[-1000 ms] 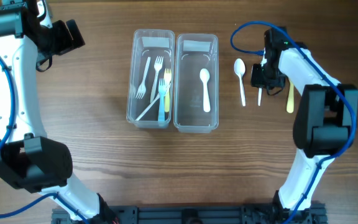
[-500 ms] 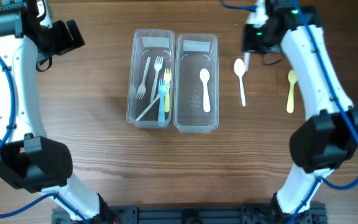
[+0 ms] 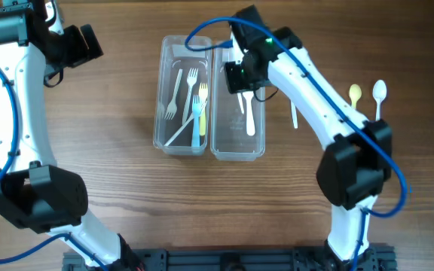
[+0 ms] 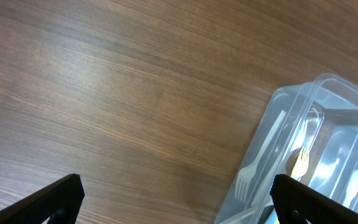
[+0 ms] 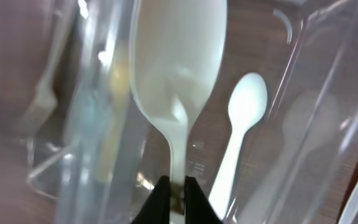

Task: Pack container
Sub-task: 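Place the white spoon into the right container, then move the right gripper toward the remaining white spoon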

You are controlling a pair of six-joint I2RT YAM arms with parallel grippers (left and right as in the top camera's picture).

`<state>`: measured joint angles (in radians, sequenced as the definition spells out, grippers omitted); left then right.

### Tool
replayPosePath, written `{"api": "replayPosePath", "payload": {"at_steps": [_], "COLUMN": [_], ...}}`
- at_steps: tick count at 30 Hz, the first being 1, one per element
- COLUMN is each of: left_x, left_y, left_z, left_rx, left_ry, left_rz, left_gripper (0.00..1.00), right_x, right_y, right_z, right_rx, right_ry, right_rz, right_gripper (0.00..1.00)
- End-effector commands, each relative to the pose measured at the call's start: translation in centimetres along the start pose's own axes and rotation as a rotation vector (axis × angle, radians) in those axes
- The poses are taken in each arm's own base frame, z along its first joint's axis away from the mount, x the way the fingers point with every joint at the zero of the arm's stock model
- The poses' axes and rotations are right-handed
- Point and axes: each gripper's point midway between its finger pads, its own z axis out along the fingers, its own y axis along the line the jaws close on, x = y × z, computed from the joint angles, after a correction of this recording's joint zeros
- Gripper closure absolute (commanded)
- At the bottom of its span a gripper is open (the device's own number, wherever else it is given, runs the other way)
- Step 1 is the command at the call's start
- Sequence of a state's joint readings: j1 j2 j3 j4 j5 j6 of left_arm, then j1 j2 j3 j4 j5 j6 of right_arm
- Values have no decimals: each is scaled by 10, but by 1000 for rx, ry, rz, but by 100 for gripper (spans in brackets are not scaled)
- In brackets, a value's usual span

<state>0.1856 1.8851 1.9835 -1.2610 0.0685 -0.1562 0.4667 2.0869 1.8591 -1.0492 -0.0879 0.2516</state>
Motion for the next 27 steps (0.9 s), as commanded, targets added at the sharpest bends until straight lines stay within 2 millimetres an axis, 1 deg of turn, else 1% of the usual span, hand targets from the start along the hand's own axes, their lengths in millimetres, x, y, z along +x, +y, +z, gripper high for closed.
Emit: {"api": "replayPosePath", "payload": {"at_steps": [1, 2, 3, 4, 5, 6, 7, 9, 11, 12, 15, 17, 18, 19, 20, 21, 24, 26, 27], "left_x": [-1, -2, -2, -2, -3, -3, -3, -3, -3, -4, -3, -3, -4, -4, -4, -5, -6, -8, -8], "left_y": [1, 0, 0, 0, 0, 0, 0, 0, 0, 0, 0, 0, 0, 0, 0, 0, -1, -1, -1], "left_z": [2, 2, 2, 2, 2, 2, 2, 2, 2, 2, 2, 2, 2, 2, 2, 2, 2, 2, 2], "left_rx": [-1, -1, -1, 0, 0, 1, 1, 1, 1, 1, 1, 1, 1, 1, 2, 3, 4, 5, 6], "left_ry": [4, 3, 3, 0, -2, -3, -4, -3, -4, -5, -4, -4, -5, -5, -7, -10, -15, -22, -24], "left_rz": [-11, -11, -11, -11, -11, -11, -10, -11, -10, -10, -10, -10, -10, -11, -10, -10, -9, -9, -9], "left_gripper": [0, 0, 0, 0, 0, 0, 0, 0, 0, 0, 0, 0, 0, 0, 0, 0, 0, 0, 0], "right_x": [0, -11, -19, -32, -44, -50, -56, -58, -51, -43, -19, -3, 10, 20, 29, 44, 70, 88, 94], "right_y": [-6, -5, -5, -10, -22, -37, -65, -109, -162, -189, -251, -284, -306, -320, -331, -345, -366, -381, -385], "right_z": [17, 7, -3, -21, -42, -58, -80, -105, -120, -124, -129, -131, -130, -128, -126, -120, -103, -84, -76], "right_rx": [24, 17, 13, 20, 53, 90, 156, 240, 297, 320, 360, 382, 397, 403, 408, 412, 415, 415, 414], "right_ry": [11, -29, -56, -96, -136, -161, -187, -211, -203, -184, -136, -110, -90, -71, -55, -27, 26, 56, 65], "right_rz": [-6, -27, -32, -21, 1, 24, 68, 140, 219, 265, 371, 407, 437, 463, 489, 527, 557, 565, 558], "right_gripper": [59, 50, 47, 45, 45, 45, 45, 45, 46, 46, 46, 46, 46, 46, 46, 47, 47, 46, 47]}}
